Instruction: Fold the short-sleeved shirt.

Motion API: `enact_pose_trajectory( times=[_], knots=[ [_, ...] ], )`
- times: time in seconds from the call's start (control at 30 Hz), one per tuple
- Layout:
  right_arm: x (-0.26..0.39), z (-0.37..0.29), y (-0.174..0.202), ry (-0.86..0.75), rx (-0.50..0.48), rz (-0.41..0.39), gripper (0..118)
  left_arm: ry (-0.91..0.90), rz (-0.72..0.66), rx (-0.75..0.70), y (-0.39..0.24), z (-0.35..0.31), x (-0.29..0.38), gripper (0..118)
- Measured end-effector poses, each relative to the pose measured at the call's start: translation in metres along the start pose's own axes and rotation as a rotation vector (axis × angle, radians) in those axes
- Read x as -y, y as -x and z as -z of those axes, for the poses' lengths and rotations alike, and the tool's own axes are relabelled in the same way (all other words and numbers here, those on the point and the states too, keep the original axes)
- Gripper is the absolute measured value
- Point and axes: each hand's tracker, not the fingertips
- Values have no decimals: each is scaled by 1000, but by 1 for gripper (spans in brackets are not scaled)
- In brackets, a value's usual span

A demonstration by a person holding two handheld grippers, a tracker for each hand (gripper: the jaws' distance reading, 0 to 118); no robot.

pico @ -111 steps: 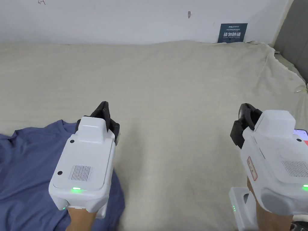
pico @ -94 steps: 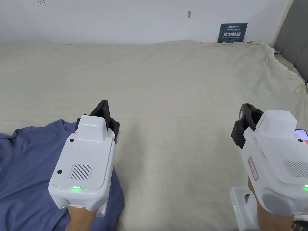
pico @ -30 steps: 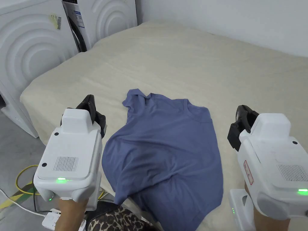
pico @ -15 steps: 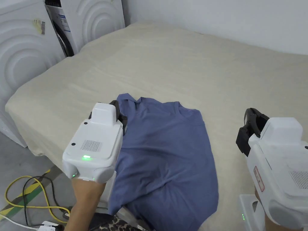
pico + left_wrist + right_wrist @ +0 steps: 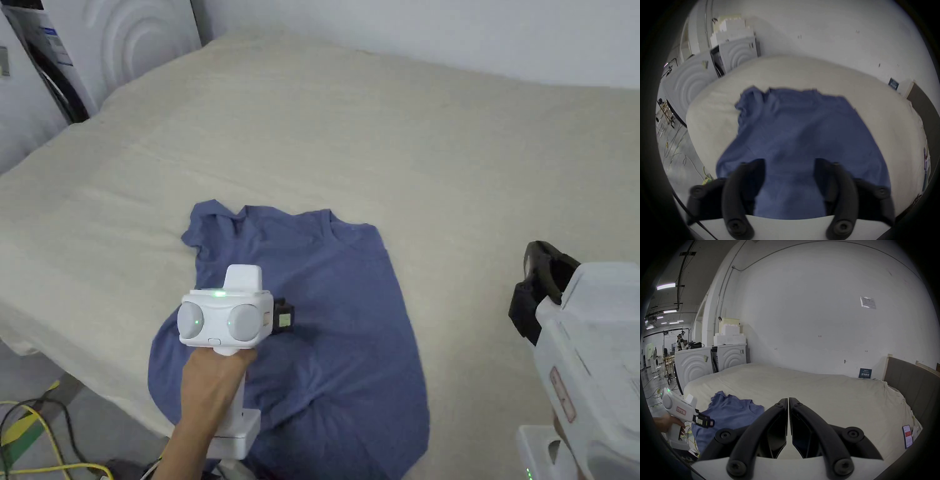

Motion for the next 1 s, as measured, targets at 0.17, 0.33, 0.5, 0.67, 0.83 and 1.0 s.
enact_pose_trajectory(
  times=[0.17, 0.33, 0.5, 0.67, 0.83, 1.0],
  knots=[
    [10, 3, -11, 31, 25, 7, 2, 114, 12, 3, -13, 31, 6, 93],
    [17, 3, -19, 54, 37, 9, 2, 140, -15, 6, -19, 44, 14, 93],
    [16, 0, -20, 62, 47, 26, 2, 172, -29, 65, -20, 32, 5, 43],
    [11, -6, -22, 56, 51, 46, 2, 145, 8, 98, -19, 34, 13, 0],
    [4, -16, -25, 42, 55, 49, 2, 73, -174, 254, 8, 17, 10, 0],
    [1, -26, -34, 29, 70, 72, 2, -30, -330, 455, 17, -26, -1, 0]
  ],
)
